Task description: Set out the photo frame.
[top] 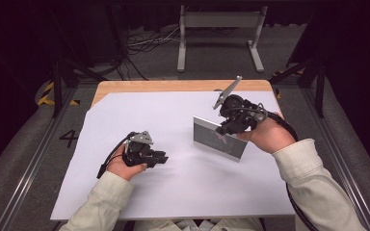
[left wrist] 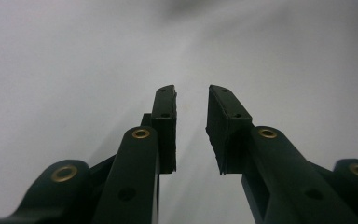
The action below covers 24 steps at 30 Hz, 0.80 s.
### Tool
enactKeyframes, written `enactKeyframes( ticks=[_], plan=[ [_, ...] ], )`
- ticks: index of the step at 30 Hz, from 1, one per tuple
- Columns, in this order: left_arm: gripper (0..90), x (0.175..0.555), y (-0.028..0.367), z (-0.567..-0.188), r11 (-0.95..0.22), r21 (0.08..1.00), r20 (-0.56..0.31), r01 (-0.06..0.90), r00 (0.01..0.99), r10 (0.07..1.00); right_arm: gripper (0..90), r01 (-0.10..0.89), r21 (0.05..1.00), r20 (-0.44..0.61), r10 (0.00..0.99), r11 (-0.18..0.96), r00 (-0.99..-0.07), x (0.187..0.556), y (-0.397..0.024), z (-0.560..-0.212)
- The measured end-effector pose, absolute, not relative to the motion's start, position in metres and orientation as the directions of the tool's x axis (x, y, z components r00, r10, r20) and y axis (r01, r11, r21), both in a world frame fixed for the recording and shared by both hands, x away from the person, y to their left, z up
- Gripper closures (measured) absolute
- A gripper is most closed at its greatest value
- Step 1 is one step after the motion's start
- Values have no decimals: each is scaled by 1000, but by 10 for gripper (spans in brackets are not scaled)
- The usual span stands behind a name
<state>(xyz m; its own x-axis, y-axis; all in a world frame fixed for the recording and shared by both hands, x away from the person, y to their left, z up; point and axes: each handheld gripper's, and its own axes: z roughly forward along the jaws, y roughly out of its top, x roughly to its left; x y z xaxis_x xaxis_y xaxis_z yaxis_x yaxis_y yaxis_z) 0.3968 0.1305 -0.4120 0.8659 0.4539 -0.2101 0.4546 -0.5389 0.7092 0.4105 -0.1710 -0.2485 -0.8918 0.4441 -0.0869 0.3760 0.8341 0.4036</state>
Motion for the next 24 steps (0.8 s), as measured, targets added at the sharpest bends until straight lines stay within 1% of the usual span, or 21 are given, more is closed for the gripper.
enactKeyframes(
  ticks=[3,10,20,24],
  plan=[
    [732,397,131,-412,-537,710,-211,456,865,456,837,337,397,-102,406,854,-908,412,-169,-248],
    [733,398,131,-412,-537,710,-212,456,865,454,836,299,391,-118,369,870,-922,414,-166,-248],
    [733,396,134,-412,-537,705,-217,464,861,460,836,178,372,-143,246,911,-959,414,-159,-249],
    [733,395,136,-413,-532,706,-219,467,859,463,837,152,366,-139,215,918,-966,416,-156,-251]
  ],
)
